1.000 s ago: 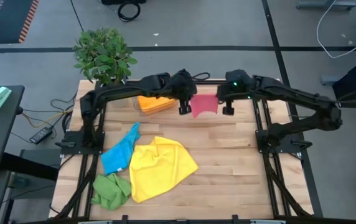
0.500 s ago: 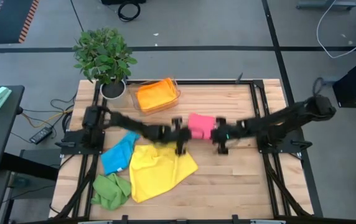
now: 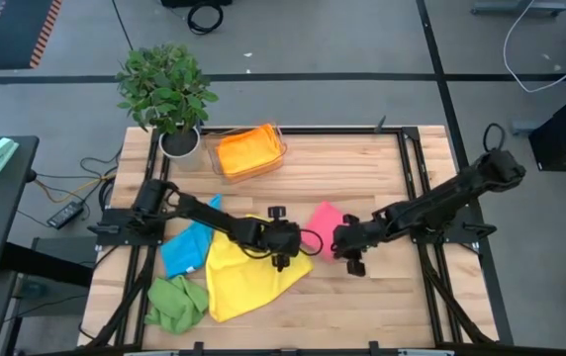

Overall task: Fold microfiber towels
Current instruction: Fold the pink microfiber cloth, then adjust the yellow microfiber cloth

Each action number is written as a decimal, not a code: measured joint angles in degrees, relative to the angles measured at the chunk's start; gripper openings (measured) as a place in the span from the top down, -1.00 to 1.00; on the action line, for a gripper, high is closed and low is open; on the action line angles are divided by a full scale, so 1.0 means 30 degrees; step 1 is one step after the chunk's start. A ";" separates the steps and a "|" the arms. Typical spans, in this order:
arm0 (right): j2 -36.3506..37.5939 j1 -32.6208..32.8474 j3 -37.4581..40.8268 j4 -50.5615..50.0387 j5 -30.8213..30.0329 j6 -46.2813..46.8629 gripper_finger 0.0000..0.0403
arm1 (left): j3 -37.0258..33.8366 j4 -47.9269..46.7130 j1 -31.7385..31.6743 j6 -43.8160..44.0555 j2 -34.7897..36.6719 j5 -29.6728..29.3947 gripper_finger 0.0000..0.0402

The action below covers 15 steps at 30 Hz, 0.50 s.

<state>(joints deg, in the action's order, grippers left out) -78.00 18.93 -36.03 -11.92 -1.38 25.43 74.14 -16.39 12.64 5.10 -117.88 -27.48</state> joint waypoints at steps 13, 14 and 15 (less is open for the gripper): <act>0.3798 0.0891 -0.0620 -0.0818 -0.1116 0.5673 0.28 | -0.1318 -0.4685 0.0975 0.6698 0.1274 0.4554 0.20; 0.3860 0.1128 -0.0620 -0.0789 -0.1570 0.6001 0.28 | -0.1733 -0.4978 0.1271 0.6928 0.1331 0.4691 0.23; 0.3898 0.1335 -0.0620 -0.0758 -0.1860 0.6296 0.29 | -0.2058 -0.5407 0.1616 0.7191 0.1460 0.4738 0.27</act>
<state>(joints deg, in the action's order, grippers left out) -66.31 22.93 -37.89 -14.19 -6.96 44.32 67.96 -32.61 17.49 26.67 -113.50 -13.26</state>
